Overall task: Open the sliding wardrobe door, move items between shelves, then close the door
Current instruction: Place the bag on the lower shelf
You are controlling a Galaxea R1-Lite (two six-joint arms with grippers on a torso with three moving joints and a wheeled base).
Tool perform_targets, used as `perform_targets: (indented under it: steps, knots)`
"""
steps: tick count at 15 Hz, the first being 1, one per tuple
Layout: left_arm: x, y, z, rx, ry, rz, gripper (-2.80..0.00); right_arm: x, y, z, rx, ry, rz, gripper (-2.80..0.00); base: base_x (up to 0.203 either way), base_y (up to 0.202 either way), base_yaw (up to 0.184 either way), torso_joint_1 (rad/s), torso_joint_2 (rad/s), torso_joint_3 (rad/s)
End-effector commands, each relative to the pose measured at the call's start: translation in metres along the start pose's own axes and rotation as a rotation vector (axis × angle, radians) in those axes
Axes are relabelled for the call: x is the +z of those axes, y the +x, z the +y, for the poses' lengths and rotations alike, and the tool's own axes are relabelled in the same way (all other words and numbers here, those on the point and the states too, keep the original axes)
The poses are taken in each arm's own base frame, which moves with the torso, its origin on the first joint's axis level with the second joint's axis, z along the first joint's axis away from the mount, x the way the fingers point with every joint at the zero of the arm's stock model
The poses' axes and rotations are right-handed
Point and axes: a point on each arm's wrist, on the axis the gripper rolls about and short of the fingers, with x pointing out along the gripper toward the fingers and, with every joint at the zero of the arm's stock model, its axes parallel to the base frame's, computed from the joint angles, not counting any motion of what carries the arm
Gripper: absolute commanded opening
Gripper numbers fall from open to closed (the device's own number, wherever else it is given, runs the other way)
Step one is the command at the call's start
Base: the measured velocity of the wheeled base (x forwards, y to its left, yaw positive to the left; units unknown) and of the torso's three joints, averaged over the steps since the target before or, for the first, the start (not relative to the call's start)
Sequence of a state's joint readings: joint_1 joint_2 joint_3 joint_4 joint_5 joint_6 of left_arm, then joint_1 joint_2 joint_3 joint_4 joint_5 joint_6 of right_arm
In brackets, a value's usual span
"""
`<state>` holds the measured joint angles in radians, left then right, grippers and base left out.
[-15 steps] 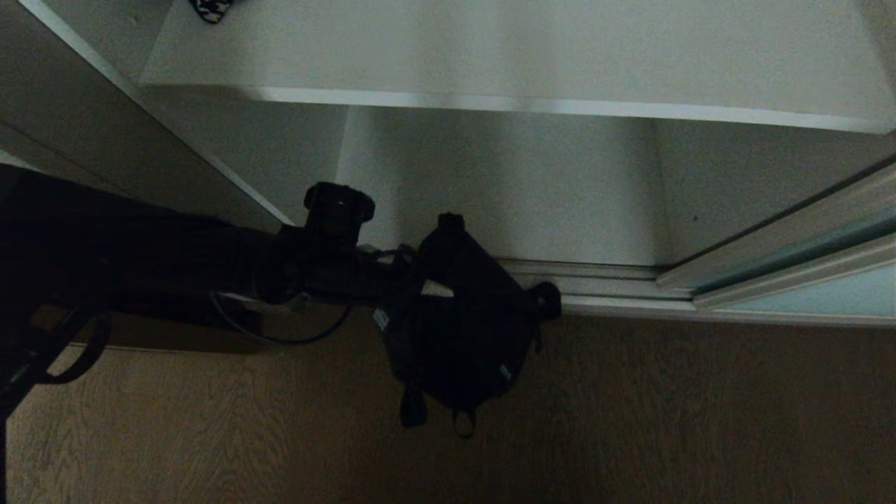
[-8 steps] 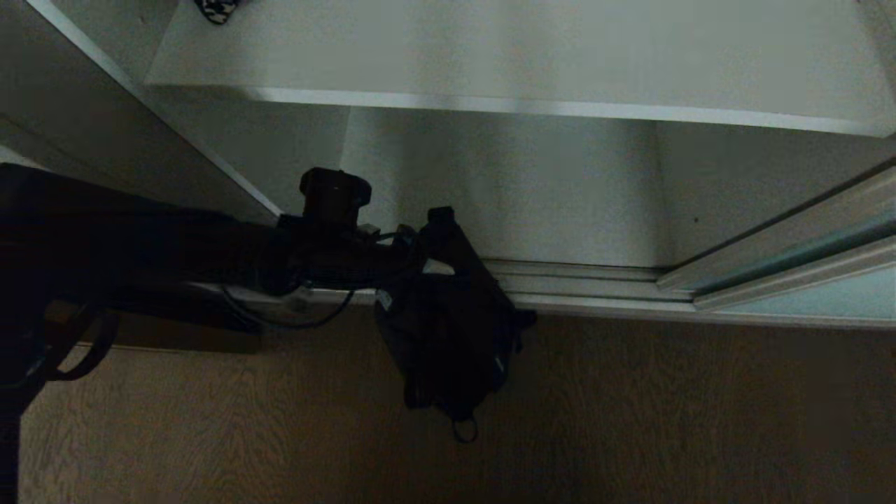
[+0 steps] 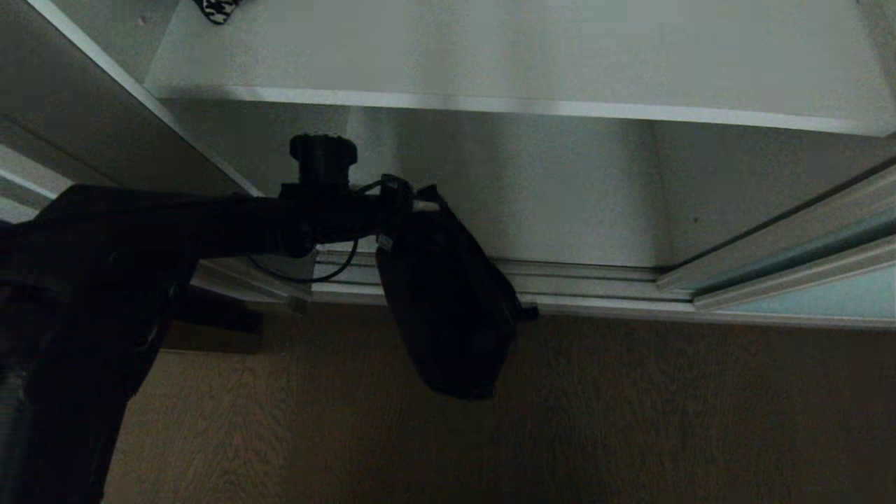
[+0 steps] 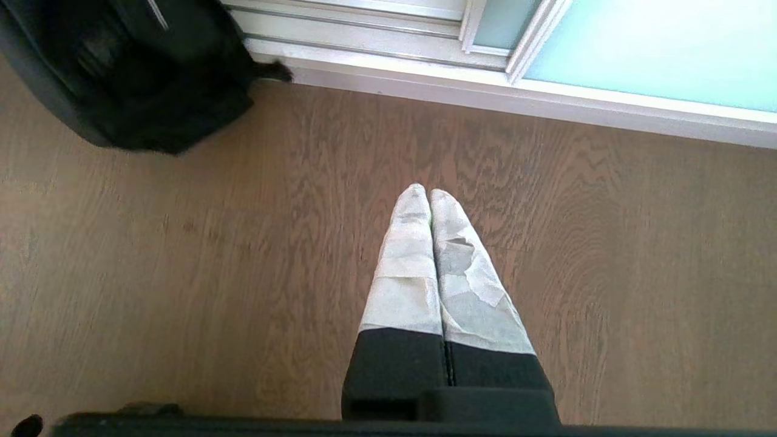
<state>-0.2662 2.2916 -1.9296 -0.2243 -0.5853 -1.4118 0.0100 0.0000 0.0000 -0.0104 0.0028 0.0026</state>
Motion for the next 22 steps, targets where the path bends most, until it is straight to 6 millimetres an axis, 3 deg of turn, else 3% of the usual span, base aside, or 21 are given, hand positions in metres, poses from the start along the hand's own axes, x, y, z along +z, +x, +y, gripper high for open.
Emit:
perform_targets:
  steps: [1, 3, 5, 12, 19, 22]
  knots:
    - [0.023, 0.007, 0.022, -0.054, -0.034, -0.042, -2.8, 0.0, 0.0, 0.0, 0.001, 0.0, -0.003, -2.8, 0.0, 0.0, 0.0, 0.0, 0.0, 0.0]
    - [0.035, 0.01, 0.035, -0.1, -0.012, -0.07, -2.8, 0.0, 0.0, 0.0, 0.001, 0.0, -0.003, -2.8, 0.0, 0.0, 0.0, 0.0, 0.0, 0.0]
    - [0.041, 0.009, 0.035, -0.134, 0.029, -0.127, -2.8, 0.0, 0.0, 0.0, 0.001, 0.0, -0.002, -2.8, 0.0, 0.0, 0.0, 0.0, 0.0, 0.0]
    - [0.059, -0.021, -0.003, -0.32, 0.257, -0.239, -2.8, 0.0, 0.0, 0.0, 0.001, 0.0, -0.003, -2.8, 0.0, 0.0, 0.0, 0.0, 0.0, 0.0]
    - [0.048, -0.025, -0.024, -0.479, 0.397, -0.235, -2.8, 0.0, 0.0, 0.0, 0.001, 0.0, -0.003, -2.8, 0.0, 0.0, 0.0, 0.0, 0.0, 0.0]
    - [0.045, -0.019, -0.02, -0.515, 0.485, -0.244, -2.8, 0.0, 0.0, 0.0, 0.001, 0.0, -0.003, -2.8, 0.0, 0.0, 0.0, 0.0, 0.0, 0.0]
